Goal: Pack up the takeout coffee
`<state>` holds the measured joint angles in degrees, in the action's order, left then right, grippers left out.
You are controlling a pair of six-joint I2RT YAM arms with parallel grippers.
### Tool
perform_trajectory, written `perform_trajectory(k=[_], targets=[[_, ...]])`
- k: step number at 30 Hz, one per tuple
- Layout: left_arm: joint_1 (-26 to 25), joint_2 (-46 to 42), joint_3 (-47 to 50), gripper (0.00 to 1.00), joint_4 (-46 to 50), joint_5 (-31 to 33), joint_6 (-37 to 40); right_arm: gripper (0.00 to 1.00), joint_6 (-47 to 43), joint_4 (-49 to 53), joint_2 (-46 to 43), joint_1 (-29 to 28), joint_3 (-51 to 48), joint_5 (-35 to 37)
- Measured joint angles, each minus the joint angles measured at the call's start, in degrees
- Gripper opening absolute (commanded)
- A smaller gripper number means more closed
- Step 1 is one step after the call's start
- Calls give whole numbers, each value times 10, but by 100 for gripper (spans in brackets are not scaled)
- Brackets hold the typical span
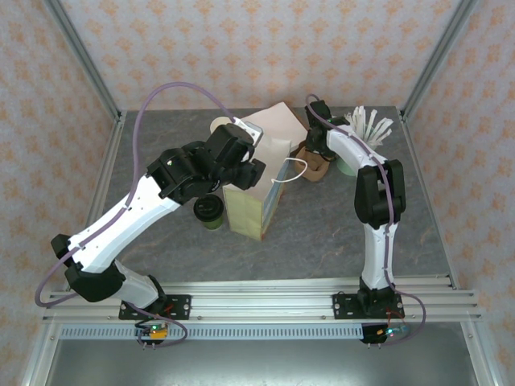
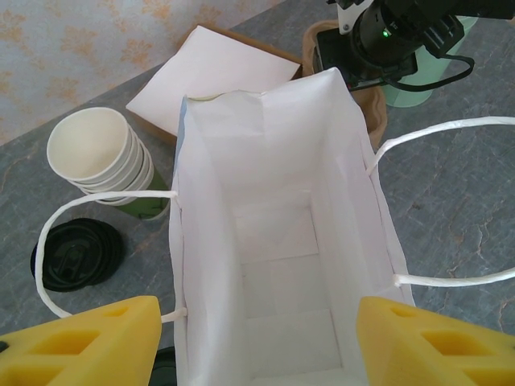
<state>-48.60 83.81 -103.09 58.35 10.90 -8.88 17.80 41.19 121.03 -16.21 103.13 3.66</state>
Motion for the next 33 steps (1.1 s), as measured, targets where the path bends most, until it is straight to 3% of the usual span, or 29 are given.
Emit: perform_trajectory(k=[11,33], targets=[[0,-2,5,66,-4,0,0,28,2,0,0,1,3,0],[8,-9,15,66,-8,0,0,25,-5,11,-34,1,4,-2]])
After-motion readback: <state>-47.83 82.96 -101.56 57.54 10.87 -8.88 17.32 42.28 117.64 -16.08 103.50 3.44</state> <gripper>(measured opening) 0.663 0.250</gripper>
